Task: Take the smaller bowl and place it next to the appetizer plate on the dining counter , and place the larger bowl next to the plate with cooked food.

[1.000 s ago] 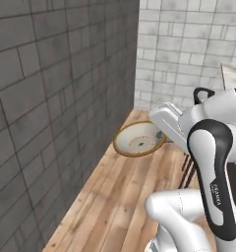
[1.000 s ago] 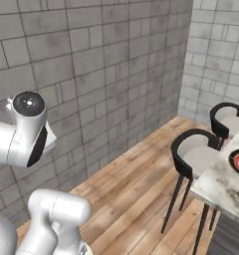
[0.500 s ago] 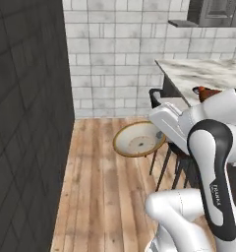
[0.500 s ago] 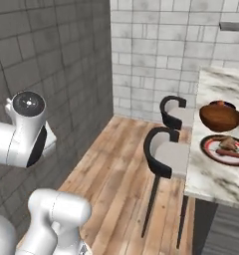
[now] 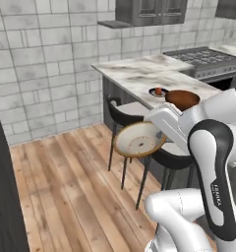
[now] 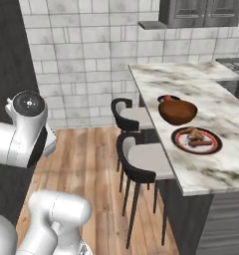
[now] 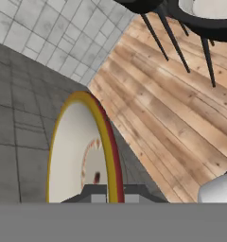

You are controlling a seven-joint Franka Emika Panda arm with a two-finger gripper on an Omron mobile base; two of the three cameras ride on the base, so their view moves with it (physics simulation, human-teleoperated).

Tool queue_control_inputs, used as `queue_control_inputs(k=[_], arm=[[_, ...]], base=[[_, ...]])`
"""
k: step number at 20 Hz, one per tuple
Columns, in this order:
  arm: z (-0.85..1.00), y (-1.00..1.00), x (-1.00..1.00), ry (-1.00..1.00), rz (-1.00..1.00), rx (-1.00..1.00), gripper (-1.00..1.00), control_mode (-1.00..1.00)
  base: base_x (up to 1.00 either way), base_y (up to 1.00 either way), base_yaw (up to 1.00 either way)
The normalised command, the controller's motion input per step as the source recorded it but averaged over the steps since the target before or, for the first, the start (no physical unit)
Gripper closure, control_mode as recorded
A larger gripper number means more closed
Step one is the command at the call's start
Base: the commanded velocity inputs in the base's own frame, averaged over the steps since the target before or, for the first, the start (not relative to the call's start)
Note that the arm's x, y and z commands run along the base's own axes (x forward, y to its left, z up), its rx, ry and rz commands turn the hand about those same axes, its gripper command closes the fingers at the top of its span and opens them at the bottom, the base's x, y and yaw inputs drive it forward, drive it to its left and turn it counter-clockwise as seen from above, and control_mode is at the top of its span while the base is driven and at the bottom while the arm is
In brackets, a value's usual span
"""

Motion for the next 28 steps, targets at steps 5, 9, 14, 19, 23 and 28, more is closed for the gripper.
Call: queue_control_inputs(k=[5,9,14,19,23,28], arm=[[0.0,0.0,0.0,0.0,0.0,0.0,1.0,1.0],[0.0,0.0,0.0,0.0,0.0,0.0,1.0,1.0],[0.0,0.0,0.0,0.0,0.0,0.0,1.0,1.0],[0.0,0.0,0.0,0.0,0.0,0.0,1.0,1.0],[0.0,0.0,0.0,0.0,0.0,0.0,1.0,1.0],[0.0,0.0,0.0,0.0,0.0,0.0,1.0,1.0]], base=[[0.52,0.77,-0.68],[0.45,0.81,-0.66],[0.34,0.94,-0.6],[0.24,0.99,-0.58],[0.2,0.97,-0.59],[0.25,0.97,-0.58]])
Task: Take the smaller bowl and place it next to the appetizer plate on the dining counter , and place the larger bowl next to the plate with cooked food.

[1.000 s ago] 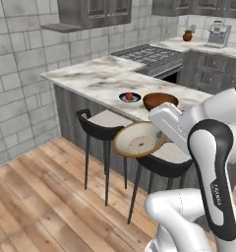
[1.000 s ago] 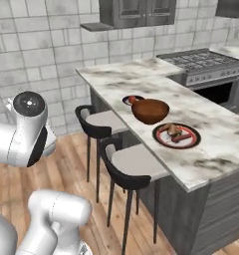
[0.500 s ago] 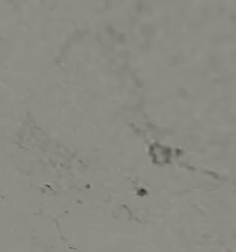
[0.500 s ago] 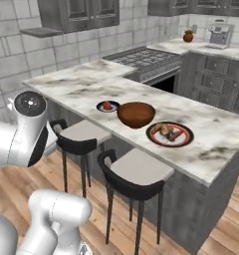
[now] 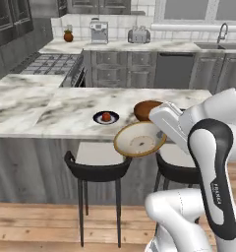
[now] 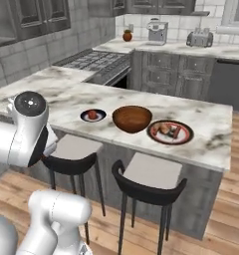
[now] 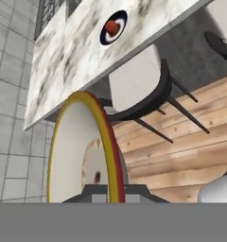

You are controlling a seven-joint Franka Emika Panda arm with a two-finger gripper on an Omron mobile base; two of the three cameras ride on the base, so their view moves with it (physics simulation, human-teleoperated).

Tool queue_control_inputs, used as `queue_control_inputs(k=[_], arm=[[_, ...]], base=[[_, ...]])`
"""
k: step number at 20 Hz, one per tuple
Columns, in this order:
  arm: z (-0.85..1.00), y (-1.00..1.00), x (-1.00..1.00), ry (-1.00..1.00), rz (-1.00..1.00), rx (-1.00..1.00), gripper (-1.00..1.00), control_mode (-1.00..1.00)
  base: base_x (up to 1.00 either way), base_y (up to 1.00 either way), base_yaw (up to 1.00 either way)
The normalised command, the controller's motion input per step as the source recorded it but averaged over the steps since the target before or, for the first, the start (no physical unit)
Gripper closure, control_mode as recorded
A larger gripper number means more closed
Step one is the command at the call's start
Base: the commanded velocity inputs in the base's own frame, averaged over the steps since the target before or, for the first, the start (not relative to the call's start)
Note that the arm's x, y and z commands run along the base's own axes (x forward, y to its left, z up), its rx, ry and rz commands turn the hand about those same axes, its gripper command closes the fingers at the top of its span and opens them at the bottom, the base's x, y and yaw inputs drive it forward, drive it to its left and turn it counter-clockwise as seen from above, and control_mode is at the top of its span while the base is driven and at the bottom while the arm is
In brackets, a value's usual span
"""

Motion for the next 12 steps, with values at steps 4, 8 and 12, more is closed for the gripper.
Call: queue_control_inputs(k=[4,8,12], arm=[[0.0,0.0,0.0,0.0,0.0,0.0,1.0,1.0],[0.0,0.0,0.0,0.0,0.0,0.0,1.0,1.0],[0.0,0.0,0.0,0.0,0.0,0.0,1.0,1.0]], base=[[0.26,0.98,-0.58],[0.43,0.93,-0.58],[0.9,0.67,-0.55]])
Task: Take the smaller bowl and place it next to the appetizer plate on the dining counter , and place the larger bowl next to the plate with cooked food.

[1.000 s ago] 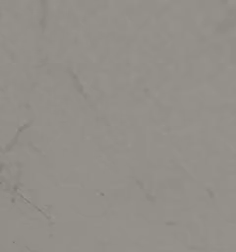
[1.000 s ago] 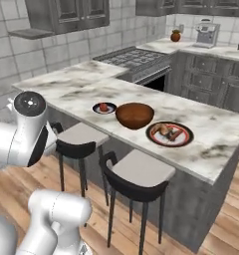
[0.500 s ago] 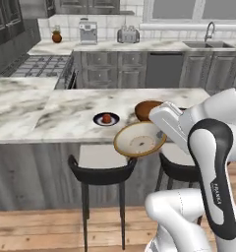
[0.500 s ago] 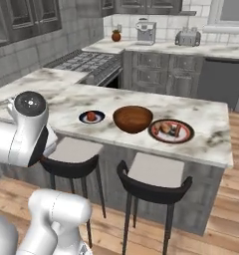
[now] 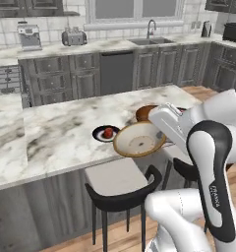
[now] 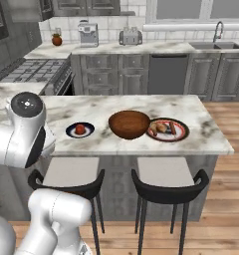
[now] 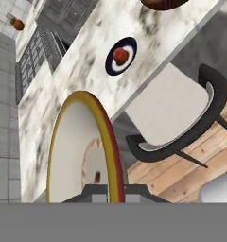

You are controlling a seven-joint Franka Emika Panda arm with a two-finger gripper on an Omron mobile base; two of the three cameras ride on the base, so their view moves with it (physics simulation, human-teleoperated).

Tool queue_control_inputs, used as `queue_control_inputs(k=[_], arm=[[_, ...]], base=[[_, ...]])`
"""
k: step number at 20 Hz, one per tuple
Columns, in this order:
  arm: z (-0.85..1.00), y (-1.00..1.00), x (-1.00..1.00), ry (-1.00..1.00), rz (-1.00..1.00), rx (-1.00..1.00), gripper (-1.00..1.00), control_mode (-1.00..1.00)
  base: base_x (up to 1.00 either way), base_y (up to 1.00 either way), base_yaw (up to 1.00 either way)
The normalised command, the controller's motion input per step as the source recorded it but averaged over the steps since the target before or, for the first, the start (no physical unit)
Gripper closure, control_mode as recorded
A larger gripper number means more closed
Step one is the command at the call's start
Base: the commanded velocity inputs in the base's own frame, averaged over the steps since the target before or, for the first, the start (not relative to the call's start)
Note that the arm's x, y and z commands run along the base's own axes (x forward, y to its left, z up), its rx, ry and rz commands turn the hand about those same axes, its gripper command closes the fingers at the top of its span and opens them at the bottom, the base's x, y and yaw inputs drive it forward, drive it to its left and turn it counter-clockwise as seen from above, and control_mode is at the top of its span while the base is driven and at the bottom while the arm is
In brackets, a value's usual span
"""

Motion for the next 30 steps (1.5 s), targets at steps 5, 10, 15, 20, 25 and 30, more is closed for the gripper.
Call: queue_control_inputs(k=[5,10,15,20,25,30], arm=[[-0.47,0.59,0.79,0.0,-0.48,0.0,1.0,-1.0],[-0.56,0.85,0.39,0.0,-0.47,0.0,1.0,-1.0],[-0.53,0.63,0.6,0.0,-0.45,0.02,1.0,-1.0],[-0.45,0.48,0.87,0.01,-0.31,0.12,1.0,-1.0],[-0.34,0.55,0.49,0.02,-0.16,0.16,1.0,-1.0],[-0.15,0.39,0.48,0.01,-0.11,0.15,1.0,-1.0]], base=[[0.0,0.0,0.0],[0.0,0.0,0.0],[0.0,0.0,0.0],[0.0,0.0,0.0],[0.0,0.0,0.0],[0.0,0.0,0.0]])
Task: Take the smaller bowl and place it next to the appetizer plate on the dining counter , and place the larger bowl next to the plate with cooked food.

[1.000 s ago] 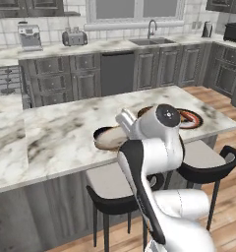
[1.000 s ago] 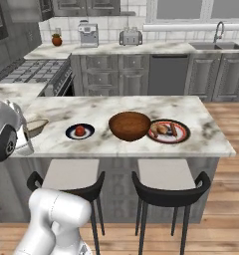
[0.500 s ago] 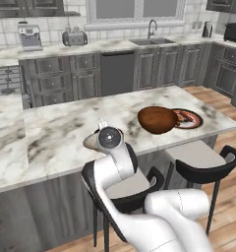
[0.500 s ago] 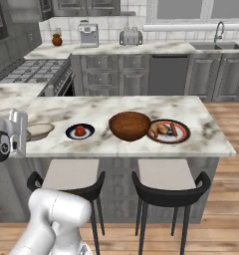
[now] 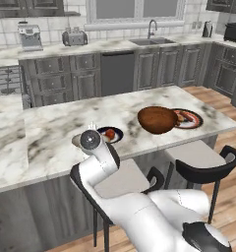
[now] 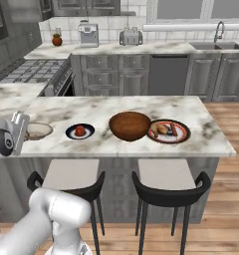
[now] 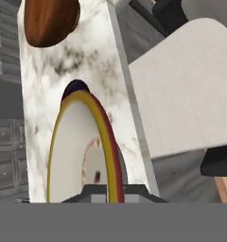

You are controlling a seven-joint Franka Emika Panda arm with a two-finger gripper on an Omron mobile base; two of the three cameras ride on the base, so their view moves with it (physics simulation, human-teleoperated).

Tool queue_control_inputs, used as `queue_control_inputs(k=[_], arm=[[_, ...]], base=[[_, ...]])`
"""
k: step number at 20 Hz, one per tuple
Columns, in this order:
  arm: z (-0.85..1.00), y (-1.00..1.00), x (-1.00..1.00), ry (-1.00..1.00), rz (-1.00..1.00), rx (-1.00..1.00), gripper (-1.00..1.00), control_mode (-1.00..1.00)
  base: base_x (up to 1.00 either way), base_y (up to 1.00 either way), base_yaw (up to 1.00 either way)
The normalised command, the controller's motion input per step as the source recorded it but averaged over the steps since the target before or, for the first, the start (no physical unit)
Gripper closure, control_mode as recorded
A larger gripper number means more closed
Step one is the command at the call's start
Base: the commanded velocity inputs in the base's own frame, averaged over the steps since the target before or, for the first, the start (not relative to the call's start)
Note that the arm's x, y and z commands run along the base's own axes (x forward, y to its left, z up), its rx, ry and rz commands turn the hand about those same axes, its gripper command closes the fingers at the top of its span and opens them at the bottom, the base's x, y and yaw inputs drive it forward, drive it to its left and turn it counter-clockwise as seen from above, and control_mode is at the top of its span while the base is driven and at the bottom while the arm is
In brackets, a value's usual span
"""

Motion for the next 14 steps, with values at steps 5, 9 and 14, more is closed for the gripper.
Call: queue_control_inputs(k=[5,9,14], arm=[[-0.15,0.27,0.49,0.04,-0.14,0.07,1.0,-1.0],[-0.23,0.28,0.37,0.11,-0.15,0.01,1.0,-1.0],[-0.32,0.27,0.25,0.05,-0.13,0.0,1.0,-1.0]], base=[[0.0,0.0,0.0],[0.0,0.0,0.0],[0.0,0.0,0.0]])
